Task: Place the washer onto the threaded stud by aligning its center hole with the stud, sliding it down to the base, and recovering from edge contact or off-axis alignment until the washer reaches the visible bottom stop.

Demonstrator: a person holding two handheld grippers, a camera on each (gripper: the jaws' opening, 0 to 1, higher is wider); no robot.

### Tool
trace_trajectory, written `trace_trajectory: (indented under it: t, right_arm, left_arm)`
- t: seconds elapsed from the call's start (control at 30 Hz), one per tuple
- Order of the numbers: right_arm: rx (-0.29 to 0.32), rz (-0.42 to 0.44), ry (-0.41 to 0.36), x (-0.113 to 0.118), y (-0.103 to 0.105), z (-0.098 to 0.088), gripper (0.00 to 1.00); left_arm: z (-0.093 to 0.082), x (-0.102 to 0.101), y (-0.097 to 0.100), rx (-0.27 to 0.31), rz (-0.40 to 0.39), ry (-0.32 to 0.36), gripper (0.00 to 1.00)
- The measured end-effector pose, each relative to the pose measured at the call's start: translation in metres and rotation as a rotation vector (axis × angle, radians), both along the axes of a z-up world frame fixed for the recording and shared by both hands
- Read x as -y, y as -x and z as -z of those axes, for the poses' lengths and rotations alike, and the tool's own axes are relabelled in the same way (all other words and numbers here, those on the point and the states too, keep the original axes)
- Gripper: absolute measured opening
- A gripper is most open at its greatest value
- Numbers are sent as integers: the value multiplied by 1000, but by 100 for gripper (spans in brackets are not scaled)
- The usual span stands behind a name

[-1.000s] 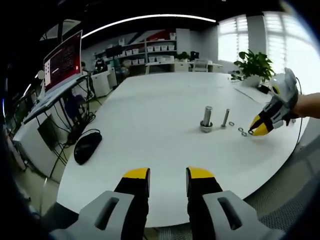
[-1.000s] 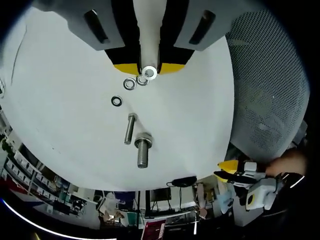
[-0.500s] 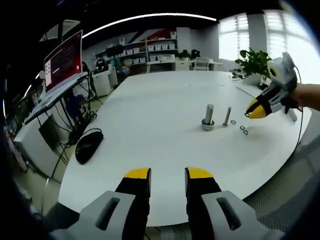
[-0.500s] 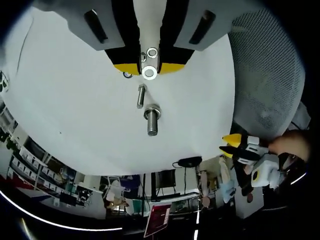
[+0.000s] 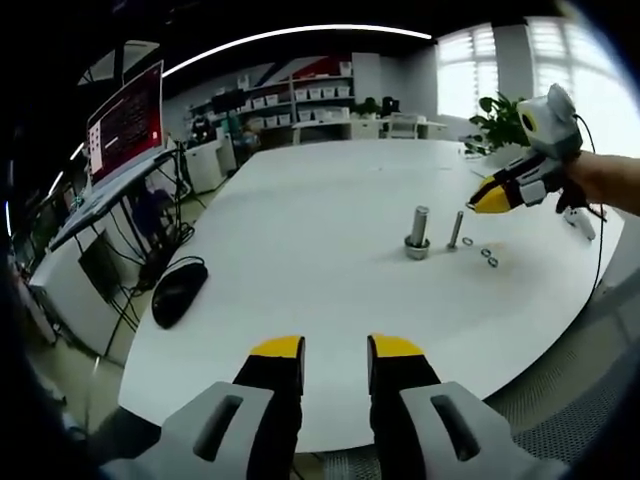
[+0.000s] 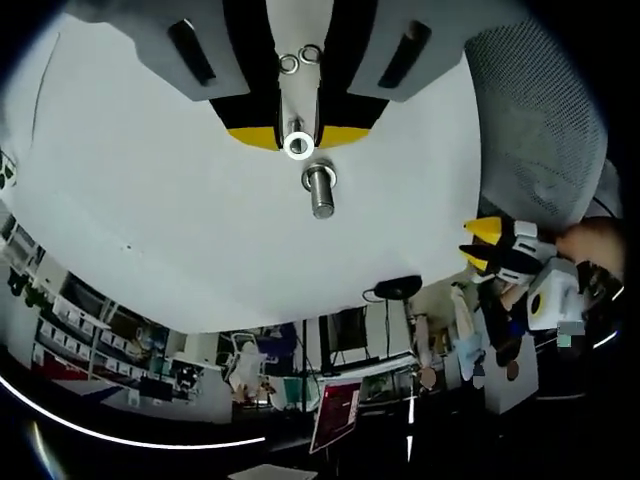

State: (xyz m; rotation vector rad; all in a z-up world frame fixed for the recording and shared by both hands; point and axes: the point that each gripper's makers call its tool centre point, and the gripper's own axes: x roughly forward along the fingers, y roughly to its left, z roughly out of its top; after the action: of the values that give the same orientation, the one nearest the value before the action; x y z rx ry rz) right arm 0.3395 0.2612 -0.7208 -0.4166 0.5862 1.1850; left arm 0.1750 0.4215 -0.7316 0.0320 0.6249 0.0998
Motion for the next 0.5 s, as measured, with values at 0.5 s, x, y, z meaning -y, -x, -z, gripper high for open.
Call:
trace_trajectory:
  t: [0.5]
  right_arm:
    - [11, 11, 34, -5, -7, 10, 14]
  left_arm:
    - [-1, -1, 0, 5, -5, 3, 21]
